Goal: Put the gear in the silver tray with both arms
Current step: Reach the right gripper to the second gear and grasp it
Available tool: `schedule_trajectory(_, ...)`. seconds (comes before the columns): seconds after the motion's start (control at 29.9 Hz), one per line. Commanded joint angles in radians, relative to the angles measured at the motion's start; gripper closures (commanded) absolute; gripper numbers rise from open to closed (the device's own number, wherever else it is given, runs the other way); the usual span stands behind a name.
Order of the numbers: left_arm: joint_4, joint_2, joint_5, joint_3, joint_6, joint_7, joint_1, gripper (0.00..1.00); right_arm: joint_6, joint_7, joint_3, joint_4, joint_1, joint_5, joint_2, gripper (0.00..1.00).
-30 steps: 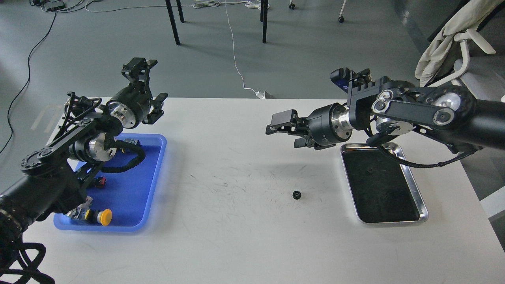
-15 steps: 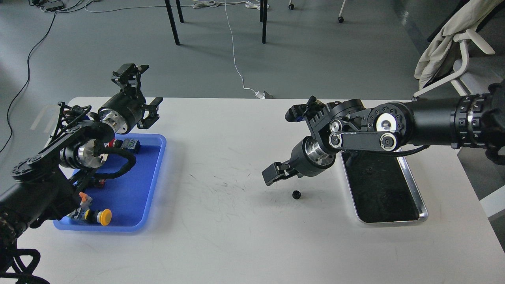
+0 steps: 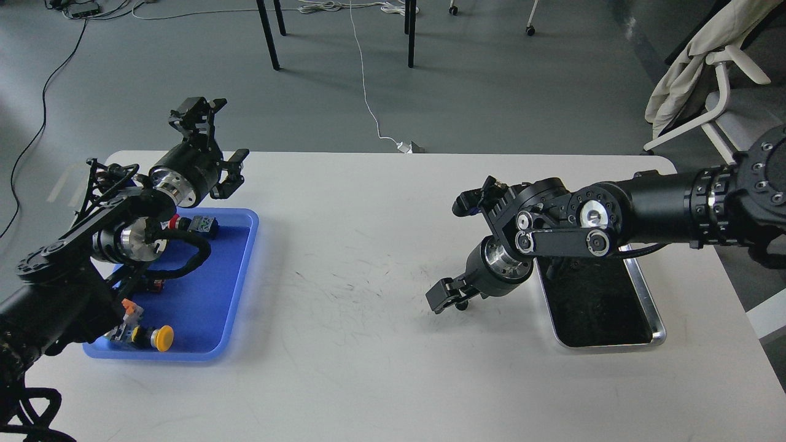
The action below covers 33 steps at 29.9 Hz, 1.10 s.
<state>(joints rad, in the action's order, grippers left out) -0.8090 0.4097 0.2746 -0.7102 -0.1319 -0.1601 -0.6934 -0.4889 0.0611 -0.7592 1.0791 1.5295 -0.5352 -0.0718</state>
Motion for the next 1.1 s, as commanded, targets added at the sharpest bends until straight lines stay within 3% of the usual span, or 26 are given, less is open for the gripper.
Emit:
schedule_trajectory(0.0, -0.001, 0.001, -0.002, 0.0, 0.0, -0.004, 0.0, 0.02, 0.0, 0.0, -0.003, -0.028, -0.012, -0.005, 0.026, 0.07)
schedule_trajectory(0.13, -0.001, 0.001, 0.0, 0.0, 0.0, -0.007, 0.0, 0.02, 0.0, 0.0, -0.005, -0.056, -0.015, -0.005, 0.056, 0.11)
schedule_trajectory(0.5, -0.004, 0.003, 0.0, 0.0, 0.0, -0.009, 0.0, 0.02, 0.0, -0.011, -0.057, -0.099, -0.015, -0.051, 0.072, 0.38)
schedule_trajectory(0.6, -0.007, 0.003, -0.002, 0.0, 0.0, -0.009, 0.0, 0.02, 0.0, -0.011, -0.057, -0.099, -0.014, -0.065, 0.072, 0.53)
schedule_trajectory(1.07, -0.01, 0.003, -0.002, 0.0, 0.02, -0.013, 0.0, 0.02, 0.0, -0.012, -0.054, -0.096, -0.012, -0.062, 0.072, 0.5)
